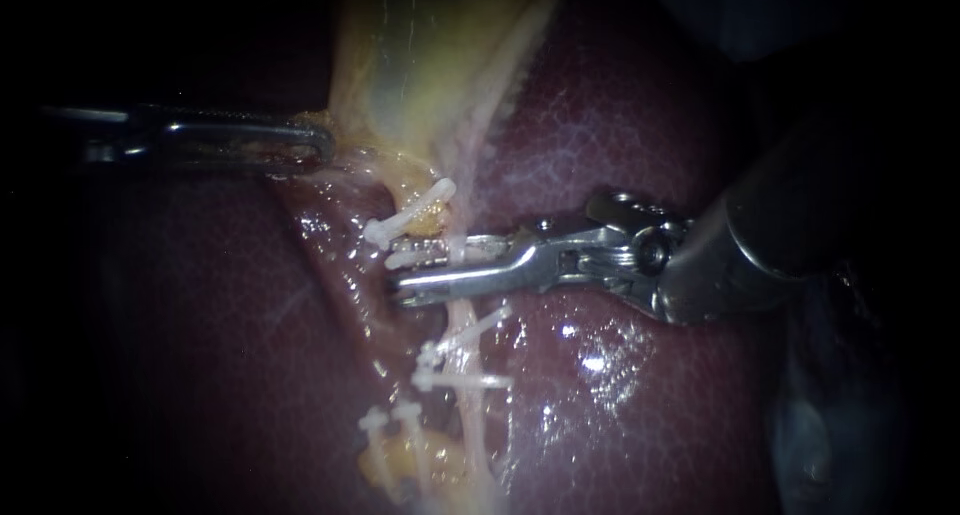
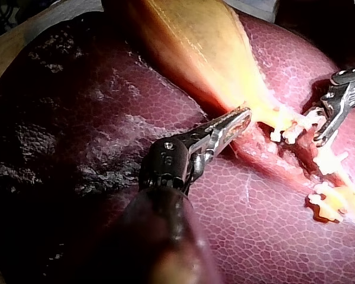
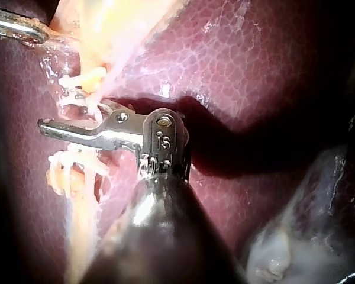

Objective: Clipping third clip right tube

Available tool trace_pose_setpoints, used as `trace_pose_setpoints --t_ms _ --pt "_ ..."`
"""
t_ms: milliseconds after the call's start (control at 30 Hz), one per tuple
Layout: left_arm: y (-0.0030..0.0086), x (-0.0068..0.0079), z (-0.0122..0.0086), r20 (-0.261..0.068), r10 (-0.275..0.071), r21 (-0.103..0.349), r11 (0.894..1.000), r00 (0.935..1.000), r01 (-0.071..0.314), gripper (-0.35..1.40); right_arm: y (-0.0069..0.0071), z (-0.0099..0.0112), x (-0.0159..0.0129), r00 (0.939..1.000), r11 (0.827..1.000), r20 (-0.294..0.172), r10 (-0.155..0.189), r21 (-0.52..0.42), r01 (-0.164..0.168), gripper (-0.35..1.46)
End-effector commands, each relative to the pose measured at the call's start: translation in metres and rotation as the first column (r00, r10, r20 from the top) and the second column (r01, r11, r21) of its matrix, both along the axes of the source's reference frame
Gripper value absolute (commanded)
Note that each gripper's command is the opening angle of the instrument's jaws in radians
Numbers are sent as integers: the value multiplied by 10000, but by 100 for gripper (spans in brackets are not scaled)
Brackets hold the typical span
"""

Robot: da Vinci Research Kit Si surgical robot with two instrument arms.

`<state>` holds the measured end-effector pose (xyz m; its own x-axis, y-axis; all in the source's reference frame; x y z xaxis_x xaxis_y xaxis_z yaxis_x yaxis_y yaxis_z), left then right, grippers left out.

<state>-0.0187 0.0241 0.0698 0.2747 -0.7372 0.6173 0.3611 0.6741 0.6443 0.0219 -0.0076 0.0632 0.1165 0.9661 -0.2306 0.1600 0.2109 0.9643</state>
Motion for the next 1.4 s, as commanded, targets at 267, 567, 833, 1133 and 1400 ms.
trace_pose_setpoints --t_ms 267,567,833,1133,1400 --pt "0 1 0 -1 1 1 10000 10000 -1 -35 6 -20 -1 10000 9999 23 -20 165 20 47" --pt "0 1 -1 0 2 1 10000 10000 -2 -35 14 -30 -10 9999 9999 21 125 -88 -125 44" --pt "0 1 -1 0 3 2 10000 10000 -3 -35 17 -35 -14 9995 9990 28 314 -312 -313 20" --pt "0 1 0 2 5 2 10000 10000 -5 -35 16 -32 -16 9992 9987 93 399 -317 -396 -35" --pt "1 1 0 3 6 2 10000 10000 -6 -35 13 -32 -15 9997 9991 -203 -102 -409 93 -35"
